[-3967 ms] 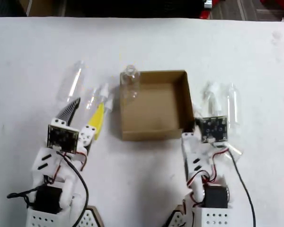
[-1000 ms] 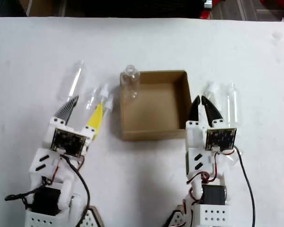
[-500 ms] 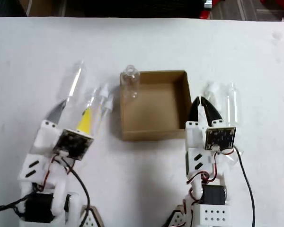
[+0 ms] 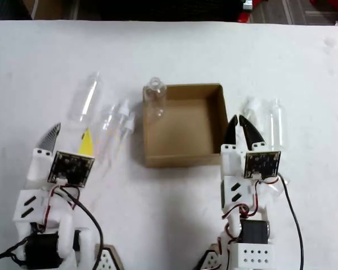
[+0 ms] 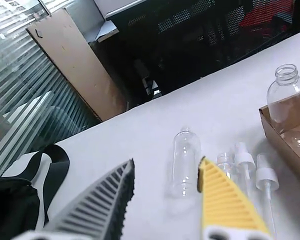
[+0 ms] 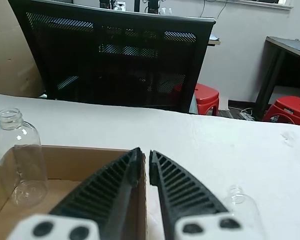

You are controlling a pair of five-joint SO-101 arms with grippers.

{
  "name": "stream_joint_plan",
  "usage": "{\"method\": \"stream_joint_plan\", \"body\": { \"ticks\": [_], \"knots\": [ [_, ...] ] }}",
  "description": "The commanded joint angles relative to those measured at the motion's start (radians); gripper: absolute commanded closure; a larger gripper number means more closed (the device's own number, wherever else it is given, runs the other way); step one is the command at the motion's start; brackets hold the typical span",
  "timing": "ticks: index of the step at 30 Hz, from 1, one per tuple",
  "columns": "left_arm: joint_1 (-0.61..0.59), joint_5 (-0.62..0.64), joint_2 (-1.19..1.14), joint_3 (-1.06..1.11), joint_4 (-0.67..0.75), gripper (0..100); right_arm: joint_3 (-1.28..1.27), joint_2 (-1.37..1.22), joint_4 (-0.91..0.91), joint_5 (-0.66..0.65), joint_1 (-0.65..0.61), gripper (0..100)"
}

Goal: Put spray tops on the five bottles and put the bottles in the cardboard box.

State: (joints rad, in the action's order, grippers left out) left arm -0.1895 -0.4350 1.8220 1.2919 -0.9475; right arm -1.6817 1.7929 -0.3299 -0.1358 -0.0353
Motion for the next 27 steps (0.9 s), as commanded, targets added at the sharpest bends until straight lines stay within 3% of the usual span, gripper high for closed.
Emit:
{"method": "stream_joint_plan", "body": {
  "ticks": [1,8,12,21,27],
  "knots": [
    [-0.033,0.015,0.01,-0.048,-0.002,81,-0.009,0.001,-0.001,-0.014,-0.002,98.1],
    [-0.085,0.008,0.01,-0.048,0.006,81,-0.009,0.001,-0.001,-0.014,-0.002,98.1],
    [-0.087,-0.121,0.01,-0.048,0.025,81,-0.009,0.001,-0.001,-0.014,-0.004,98.1],
    [-0.085,-0.166,-0.005,-0.058,0.063,81,-0.009,-0.001,-0.002,-0.014,-0.005,98.1],
    [-0.082,-0.158,-0.39,-0.331,0.006,81,-0.009,-0.001,-0.004,-0.014,-0.008,98.1]
  ]
}}
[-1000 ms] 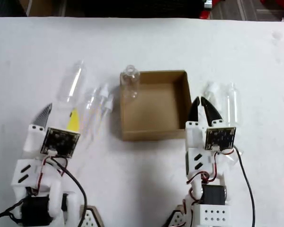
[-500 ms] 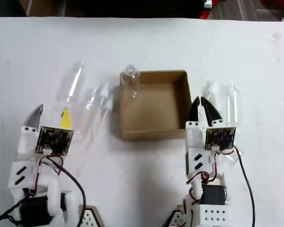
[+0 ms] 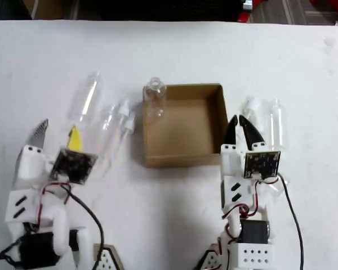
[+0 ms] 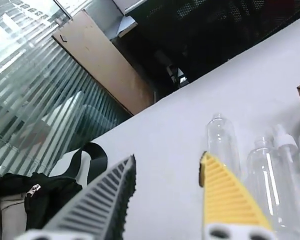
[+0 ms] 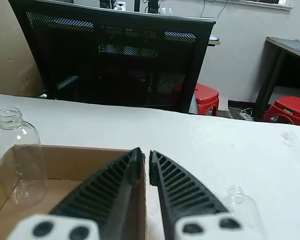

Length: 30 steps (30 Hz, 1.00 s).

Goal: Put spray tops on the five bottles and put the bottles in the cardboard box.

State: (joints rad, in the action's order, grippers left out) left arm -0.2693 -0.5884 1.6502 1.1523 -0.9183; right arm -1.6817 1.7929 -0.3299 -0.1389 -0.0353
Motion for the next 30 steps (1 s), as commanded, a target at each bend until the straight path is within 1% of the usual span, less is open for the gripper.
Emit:
{"method": "stream_joint_plan", "body": {
  "ticks": [1,5,9,11,14,15,17,20,23,25,30],
  "knots": [
    [-0.001,-0.005,-0.32,-0.276,-0.06,81,-0.009,-0.001,-0.004,-0.011,-0.008,98.1],
    [0.025,0.002,-0.73,-0.626,-0.235,81,-0.009,-0.001,-0.004,-0.011,-0.007,98.1],
    [0.082,0.002,-1.078,-0.919,-0.379,81,-0.009,-0.001,-0.004,-0.011,-0.005,98.1],
    [0.113,0.002,-1.219,-1.034,-0.411,81,-0.009,-0.001,-0.004,-0.011,-0.005,98.1],
    [0.145,0.002,-1.4,-1.16,-0.41,81,-0.009,-0.001,-0.004,-0.011,-0.005,98.1],
    [0.153,0.006,-1.451,-1.189,-0.387,81,-0.009,-0.001,-0.004,-0.011,-0.005,98.1],
    [0.154,0.068,-1.541,-1.229,-0.301,81,-0.009,-0.001,-0.004,-0.011,-0.007,98.1],
    [0.145,0.203,-1.662,-1.238,-0.106,81,-0.009,-0.001,-0.004,-0.011,-0.008,98.1],
    [0.139,0.288,-1.768,-1.238,0.04,81,-0.009,-0.001,-0.004,-0.011,-0.008,98.1],
    [0.139,0.311,-1.834,-1.246,0.114,81,-0.009,-0.001,-0.004,-0.011,-0.008,98.1],
    [0.12,0.316,-1.983,-1.247,0.296,81,-0.009,-0.001,-0.004,-0.011,-0.01,98.1]
  ]
}}
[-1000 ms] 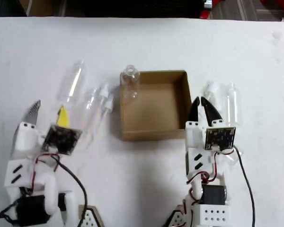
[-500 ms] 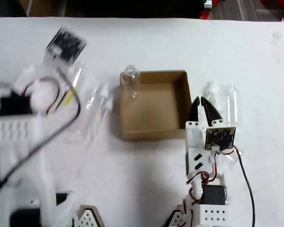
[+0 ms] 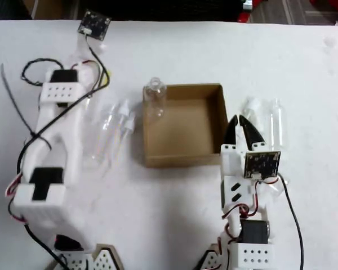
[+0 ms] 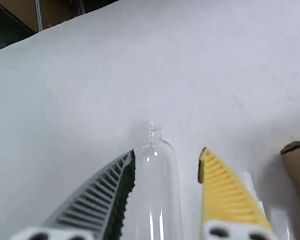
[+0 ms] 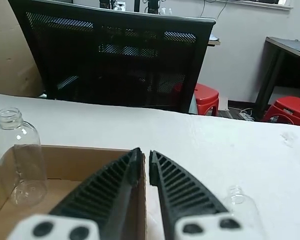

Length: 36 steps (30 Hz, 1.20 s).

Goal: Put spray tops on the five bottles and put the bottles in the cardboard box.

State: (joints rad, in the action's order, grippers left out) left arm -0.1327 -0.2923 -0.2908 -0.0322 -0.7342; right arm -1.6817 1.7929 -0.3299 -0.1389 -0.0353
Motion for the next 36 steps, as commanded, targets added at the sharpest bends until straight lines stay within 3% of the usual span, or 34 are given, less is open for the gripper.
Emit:
{"method": "stream_joint_plan", "body": {
  "ticks": [1,8,13,28,36],
  "knots": [
    [-0.027,0.021,-0.068,-0.063,0.149,81,-0.009,-0.001,-0.004,-0.011,-0.01,98.1],
    [-0.051,0.021,-0.202,-0.064,0.334,81,-0.009,-0.002,-0.004,-0.011,-0.012,98.1],
    [-0.051,0.021,-0.257,-0.104,0.318,81,-0.009,-0.002,-0.005,-0.011,-0.024,98.1],
    [-0.085,0.014,-0.473,-0.494,-0.166,81,-0.009,-0.002,-0.005,-0.011,-0.022,98.1],
    [-0.094,0.011,-0.498,-0.715,-0.582,81,-0.009,-0.002,-0.005,-0.011,-0.022,98.1]
  ]
}}
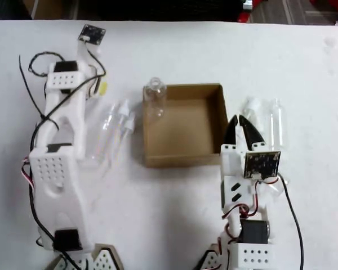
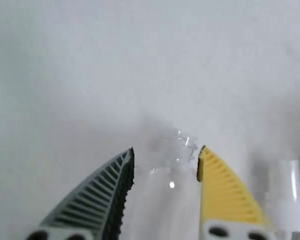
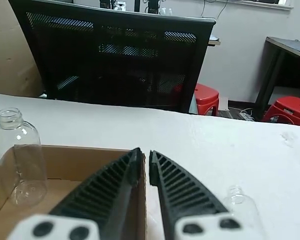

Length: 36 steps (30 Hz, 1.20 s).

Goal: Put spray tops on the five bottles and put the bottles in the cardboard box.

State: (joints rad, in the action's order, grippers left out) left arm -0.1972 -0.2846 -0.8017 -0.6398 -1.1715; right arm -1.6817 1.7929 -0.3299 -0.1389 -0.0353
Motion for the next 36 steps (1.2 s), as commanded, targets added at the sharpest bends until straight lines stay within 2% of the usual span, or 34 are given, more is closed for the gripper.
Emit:
{"method": "stream_joint_plan", "body": {
  "ticks": [1,7,10,14,17,19,26,36],
  "knots": [
    [-0.035,-0.003,0.013,-0.135,-0.192,81,-0.009,-0.002,-0.005,-0.011,-0.022,98.1],
    [-0.038,-0.157,0.013,-0.284,-0.462,81,-0.009,-0.002,-0.005,-0.011,-0.021,98.1],
    [-0.033,-0.187,0.013,-0.41,-0.523,81,-0.009,-0.002,-0.005,-0.011,-0.022,98.1],
    [0.008,-0.215,-0.004,-0.626,-0.5,81,-0.009,-0.002,-0.005,-0.011,-0.021,98.1],
    [0.071,-0.33,-0.048,-0.644,-0.462,81,-0.009,-0.002,-0.005,-0.011,-0.021,98.1],
    [0.093,-0.364,-0.101,-0.64,-0.442,81,-0.009,-0.002,-0.005,-0.011,-0.019,98.1],
    [0.073,-0.316,-0.298,-0.703,-0.334,81,-0.009,-0.002,-0.005,-0.011,-0.021,98.1],
    [0.035,-0.319,-0.403,-0.845,-0.334,81,-0.009,-0.002,-0.005,-0.011,-0.025,98.1]
  ]
}}
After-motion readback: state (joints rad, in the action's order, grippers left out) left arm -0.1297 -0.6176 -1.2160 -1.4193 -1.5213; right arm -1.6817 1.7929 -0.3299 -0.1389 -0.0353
